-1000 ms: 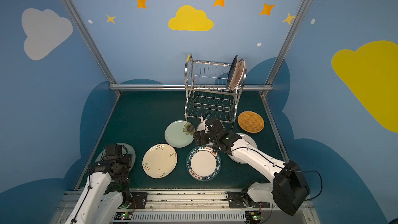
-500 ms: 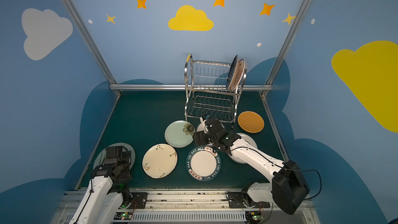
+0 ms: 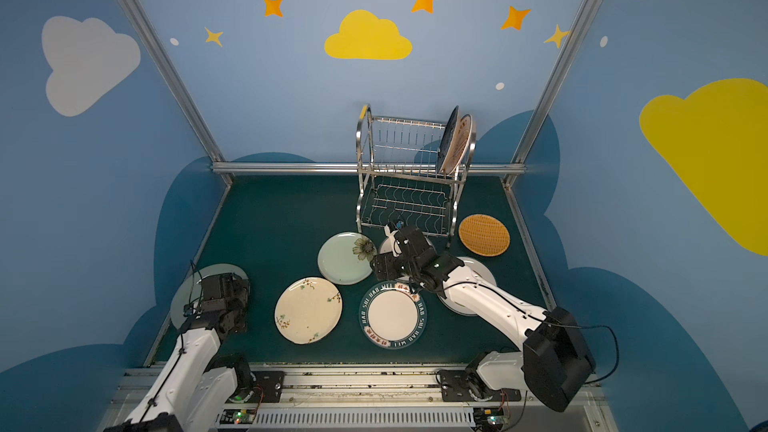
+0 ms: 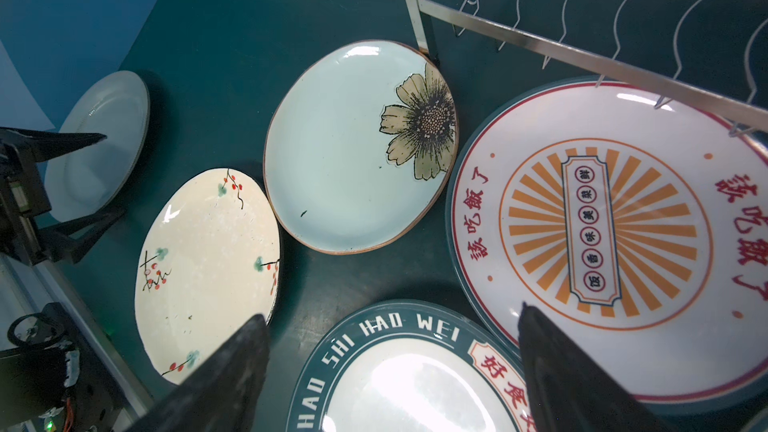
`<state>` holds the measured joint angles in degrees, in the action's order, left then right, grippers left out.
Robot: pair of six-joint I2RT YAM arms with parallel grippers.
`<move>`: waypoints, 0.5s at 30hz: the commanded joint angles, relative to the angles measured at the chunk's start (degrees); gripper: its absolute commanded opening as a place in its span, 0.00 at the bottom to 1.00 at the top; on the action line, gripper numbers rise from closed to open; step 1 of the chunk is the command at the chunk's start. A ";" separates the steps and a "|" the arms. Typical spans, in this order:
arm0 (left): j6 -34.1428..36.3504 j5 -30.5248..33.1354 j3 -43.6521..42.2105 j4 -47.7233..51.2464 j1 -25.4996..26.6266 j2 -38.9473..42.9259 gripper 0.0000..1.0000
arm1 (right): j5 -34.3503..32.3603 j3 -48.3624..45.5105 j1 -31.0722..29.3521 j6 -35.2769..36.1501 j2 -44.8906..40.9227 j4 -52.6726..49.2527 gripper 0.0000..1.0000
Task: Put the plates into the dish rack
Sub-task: 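Grasp the pale grey-white plate rim with the left gripper and tilt it up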
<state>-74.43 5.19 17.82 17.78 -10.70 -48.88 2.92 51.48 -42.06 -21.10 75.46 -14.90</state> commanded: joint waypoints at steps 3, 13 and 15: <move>3.88 -0.83 3.16 -0.13 -1.08 -3.79 1.00 | 0.95 1.77 -0.11 -0.52 0.67 -1.08 0.91; 6.03 -3.42 3.04 13.32 -13.36 2.94 1.00 | 1.97 2.04 -0.12 -0.69 0.72 -1.39 0.91; 9.22 -5.70 3.18 12.95 -17.70 2.79 1.00 | 2.18 2.13 -0.04 -0.67 0.79 -1.42 0.91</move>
<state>-69.76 2.66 21.26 27.97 -24.73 -46.28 4.25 51.55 -42.06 -21.26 75.88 -15.29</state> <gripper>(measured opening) 0.998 0.913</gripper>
